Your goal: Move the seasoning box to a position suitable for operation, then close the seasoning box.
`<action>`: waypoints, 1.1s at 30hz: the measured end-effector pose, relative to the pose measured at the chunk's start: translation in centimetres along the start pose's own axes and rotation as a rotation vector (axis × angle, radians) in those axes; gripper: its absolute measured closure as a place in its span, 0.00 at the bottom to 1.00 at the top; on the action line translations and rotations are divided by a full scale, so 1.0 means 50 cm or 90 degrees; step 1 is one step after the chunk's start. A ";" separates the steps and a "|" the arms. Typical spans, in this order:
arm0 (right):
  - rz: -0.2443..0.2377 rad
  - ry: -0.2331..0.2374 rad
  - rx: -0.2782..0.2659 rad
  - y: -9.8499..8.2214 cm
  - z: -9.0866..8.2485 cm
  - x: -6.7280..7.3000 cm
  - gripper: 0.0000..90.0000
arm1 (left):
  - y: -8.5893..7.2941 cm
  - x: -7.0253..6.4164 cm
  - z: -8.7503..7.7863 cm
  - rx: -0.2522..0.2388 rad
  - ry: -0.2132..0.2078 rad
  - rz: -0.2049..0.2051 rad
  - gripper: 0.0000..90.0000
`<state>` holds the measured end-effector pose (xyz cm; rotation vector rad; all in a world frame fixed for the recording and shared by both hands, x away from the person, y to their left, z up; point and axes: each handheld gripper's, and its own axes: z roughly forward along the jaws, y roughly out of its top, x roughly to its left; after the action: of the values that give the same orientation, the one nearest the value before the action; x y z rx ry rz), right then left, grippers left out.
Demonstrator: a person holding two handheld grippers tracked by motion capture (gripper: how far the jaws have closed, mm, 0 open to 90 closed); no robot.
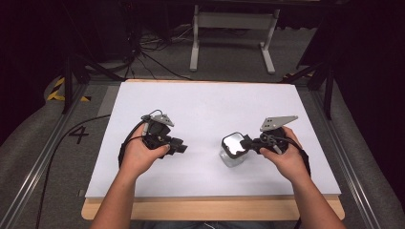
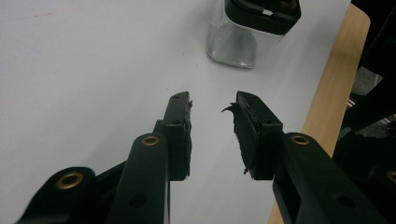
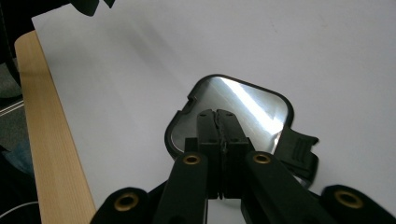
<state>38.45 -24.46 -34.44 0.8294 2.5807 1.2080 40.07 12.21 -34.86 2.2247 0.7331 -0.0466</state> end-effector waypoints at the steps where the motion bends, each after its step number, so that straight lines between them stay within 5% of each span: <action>1: 0.003 0.003 0.013 -0.003 -0.007 -0.002 1.00 | 0.005 -0.001 0.001 0.001 -0.003 0.001 0.74; 11: 0.028 0.013 0.081 -0.026 -0.039 -0.024 1.00 | 0.014 -0.004 0.015 0.001 -0.013 0.008 0.74; 19: 0.027 0.028 0.167 -0.046 -0.016 -0.034 1.00 | 0.017 -0.003 0.017 0.002 -0.014 0.009 0.74; 26: 0.025 0.030 0.189 -0.054 0.019 -0.035 1.00 | 0.016 -0.005 0.014 0.003 -0.014 0.010 0.74; 33: 0.026 0.015 0.176 -0.053 0.032 -0.039 1.00 | 0.012 -0.004 0.008 -0.003 -0.009 0.005 0.74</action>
<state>39.57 -25.87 -37.62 0.9278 2.8039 0.8853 40.31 11.52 -34.68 2.2211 0.7158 -0.0569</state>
